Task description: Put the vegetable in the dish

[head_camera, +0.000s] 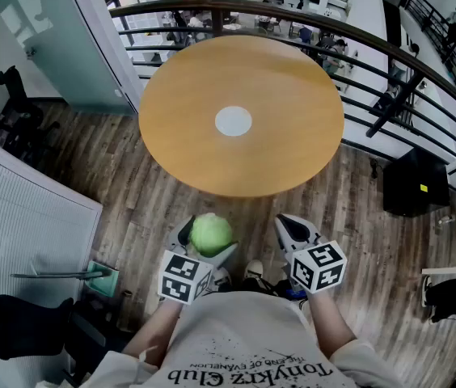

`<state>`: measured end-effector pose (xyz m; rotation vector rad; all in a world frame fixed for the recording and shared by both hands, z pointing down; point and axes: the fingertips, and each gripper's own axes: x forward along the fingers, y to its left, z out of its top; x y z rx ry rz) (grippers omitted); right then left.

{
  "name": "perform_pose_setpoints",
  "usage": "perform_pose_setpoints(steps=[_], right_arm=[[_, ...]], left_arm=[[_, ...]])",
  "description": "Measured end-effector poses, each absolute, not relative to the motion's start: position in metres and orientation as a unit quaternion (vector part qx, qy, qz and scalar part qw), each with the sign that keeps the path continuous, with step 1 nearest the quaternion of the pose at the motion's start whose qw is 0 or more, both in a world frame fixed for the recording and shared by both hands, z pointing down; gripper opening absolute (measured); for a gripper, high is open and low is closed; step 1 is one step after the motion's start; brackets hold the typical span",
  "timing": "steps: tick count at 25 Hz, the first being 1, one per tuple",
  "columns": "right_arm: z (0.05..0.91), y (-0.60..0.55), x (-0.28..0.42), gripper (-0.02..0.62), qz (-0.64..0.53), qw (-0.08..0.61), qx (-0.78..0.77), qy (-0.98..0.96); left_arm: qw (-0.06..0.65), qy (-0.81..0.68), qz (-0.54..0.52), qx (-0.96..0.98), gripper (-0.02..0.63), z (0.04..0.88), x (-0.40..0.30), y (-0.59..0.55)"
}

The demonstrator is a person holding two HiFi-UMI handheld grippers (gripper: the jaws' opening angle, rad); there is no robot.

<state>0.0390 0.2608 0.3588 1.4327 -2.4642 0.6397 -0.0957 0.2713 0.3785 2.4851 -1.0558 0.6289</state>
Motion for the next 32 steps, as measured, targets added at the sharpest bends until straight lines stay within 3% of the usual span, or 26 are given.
perform_pose_setpoints(steps=[32], right_arm=[[0.347,0.263,0.023,0.025,0.199,0.104,0.542,-0.81]], left_arm=[[0.182,-0.376,0.201,0.886,0.491,0.373,-0.152,0.277]])
